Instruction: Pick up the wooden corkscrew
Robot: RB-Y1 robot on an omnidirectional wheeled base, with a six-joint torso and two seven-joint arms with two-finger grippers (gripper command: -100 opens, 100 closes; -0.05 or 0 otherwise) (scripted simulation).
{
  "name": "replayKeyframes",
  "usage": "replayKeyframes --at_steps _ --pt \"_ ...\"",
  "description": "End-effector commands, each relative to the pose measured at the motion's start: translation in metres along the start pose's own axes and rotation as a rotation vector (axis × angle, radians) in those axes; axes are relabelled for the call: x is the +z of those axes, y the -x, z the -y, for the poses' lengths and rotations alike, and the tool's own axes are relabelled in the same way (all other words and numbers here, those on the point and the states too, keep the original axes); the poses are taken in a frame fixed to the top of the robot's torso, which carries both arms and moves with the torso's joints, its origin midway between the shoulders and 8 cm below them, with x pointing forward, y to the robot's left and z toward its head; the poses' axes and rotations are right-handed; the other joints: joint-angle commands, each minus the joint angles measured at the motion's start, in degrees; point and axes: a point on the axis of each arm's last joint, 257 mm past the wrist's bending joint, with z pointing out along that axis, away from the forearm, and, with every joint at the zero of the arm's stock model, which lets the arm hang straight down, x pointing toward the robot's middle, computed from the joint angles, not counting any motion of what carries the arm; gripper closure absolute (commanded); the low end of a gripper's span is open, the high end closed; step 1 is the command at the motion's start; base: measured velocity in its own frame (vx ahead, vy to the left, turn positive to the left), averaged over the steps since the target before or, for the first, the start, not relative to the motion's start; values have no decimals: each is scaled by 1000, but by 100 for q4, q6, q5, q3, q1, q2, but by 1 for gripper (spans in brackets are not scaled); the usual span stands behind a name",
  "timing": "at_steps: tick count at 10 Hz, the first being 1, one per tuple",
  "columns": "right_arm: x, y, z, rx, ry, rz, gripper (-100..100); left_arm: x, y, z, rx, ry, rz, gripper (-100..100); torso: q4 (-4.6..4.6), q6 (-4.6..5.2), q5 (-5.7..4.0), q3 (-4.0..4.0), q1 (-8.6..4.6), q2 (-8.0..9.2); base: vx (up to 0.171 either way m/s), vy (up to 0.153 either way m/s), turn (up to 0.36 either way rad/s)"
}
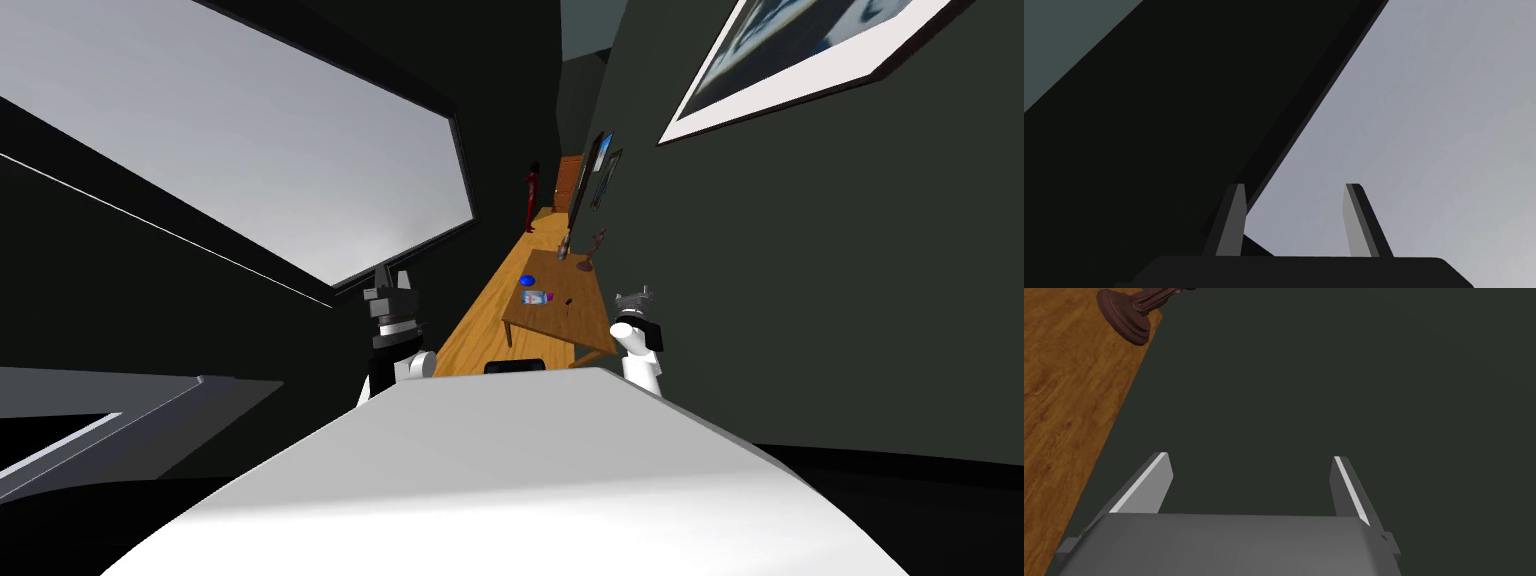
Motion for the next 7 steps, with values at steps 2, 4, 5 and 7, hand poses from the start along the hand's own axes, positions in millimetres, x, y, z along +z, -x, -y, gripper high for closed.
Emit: replayKeyframes --at_steps 2,4,5,7 --pt "8 18 18 91 -49 57 -100 0 0 0 0 0 0 0 0 3 0 0 0 0 -14 -5 144" --pt "6 27 29 99 -70 76 -100 0 0 0 0 0 0 0 0 3 0 -1 2 -2 -7 -2 51" --pt "10 35 39 163 -94 105 -100 0 0 0 0 0 0 0 -1 5 1 -2 2 -3 -11 3 152" --pt "12 46 55 228 -129 141 -100 0 0 0 0 0 0 0 -1 3 0 -1 3 -2 -11 -1 149"
